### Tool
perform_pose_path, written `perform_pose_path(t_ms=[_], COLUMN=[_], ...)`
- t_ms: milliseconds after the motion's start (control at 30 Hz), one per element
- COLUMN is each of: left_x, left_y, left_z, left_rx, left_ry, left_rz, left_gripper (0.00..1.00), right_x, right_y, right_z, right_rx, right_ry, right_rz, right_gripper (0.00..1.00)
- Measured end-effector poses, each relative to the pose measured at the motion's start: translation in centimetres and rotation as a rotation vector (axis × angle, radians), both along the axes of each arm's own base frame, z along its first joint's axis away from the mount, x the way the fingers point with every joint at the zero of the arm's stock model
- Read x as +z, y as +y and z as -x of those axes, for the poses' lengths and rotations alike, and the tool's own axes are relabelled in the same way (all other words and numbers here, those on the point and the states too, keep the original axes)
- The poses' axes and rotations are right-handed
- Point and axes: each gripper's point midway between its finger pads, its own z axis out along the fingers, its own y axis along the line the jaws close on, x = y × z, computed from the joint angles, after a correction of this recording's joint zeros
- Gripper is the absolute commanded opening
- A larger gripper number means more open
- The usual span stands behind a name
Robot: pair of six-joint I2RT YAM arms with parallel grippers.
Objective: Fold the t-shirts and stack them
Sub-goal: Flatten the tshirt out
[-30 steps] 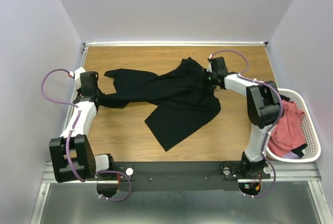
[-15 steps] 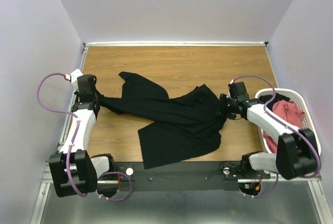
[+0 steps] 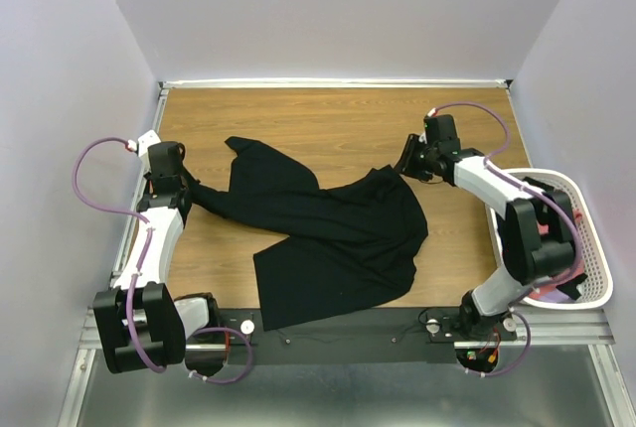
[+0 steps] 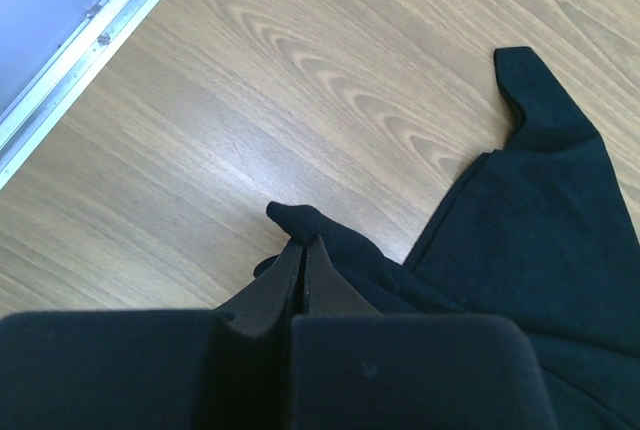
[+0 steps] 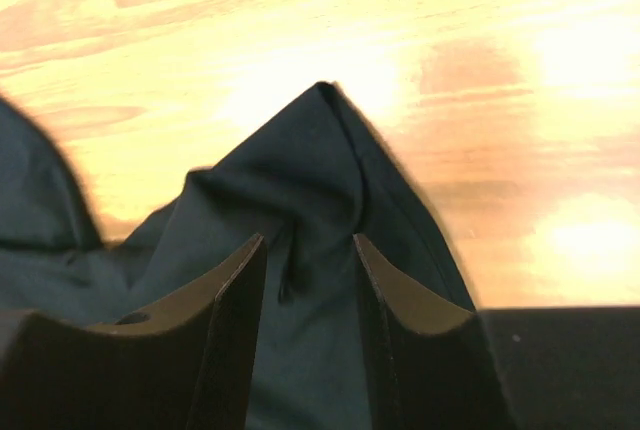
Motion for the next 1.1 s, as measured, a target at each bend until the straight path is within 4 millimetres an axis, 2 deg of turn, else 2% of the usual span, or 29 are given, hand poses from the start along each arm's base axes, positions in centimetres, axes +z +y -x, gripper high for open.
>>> perform_pose_path(t_ms=[167,367,633,833,1100], left_x=[-0.2,-0.5,-0.6,-0.7,-0.8], left_y=[-0.1,-0.1,-0.4,-0.4,-0.5], left_z=[-0.2,-0.2,-0.3,-0.4,-0.4], left_rx=[-0.005,-0.009,-0.022,-0.024,-0.028], left_ry=[0.003,0.011,0.013,0.014,0.017], left_rz=[0.003,0.006,0.013,0.015,0.018], left_gripper=[0.00,0.00,0.00,0.00,0.00], right_x=[-3.1,-5.1,-5.9,-5.7,-5.1], right_y=[0.8,1.0,1.5,2.2,3.3], right_z=[-1.2,-1.5,-1.5,-1.1,-0.6], right_rx=[0.004,0.012,0.041,0.092,0.160], right_ry=[0.056,0.090,0.100,0.100,0.098], right_rz=[-0.013,-0.013,-0.027,-0.049,-0.089], right_gripper=[0.47,0.47,0.43,0.54,0.60])
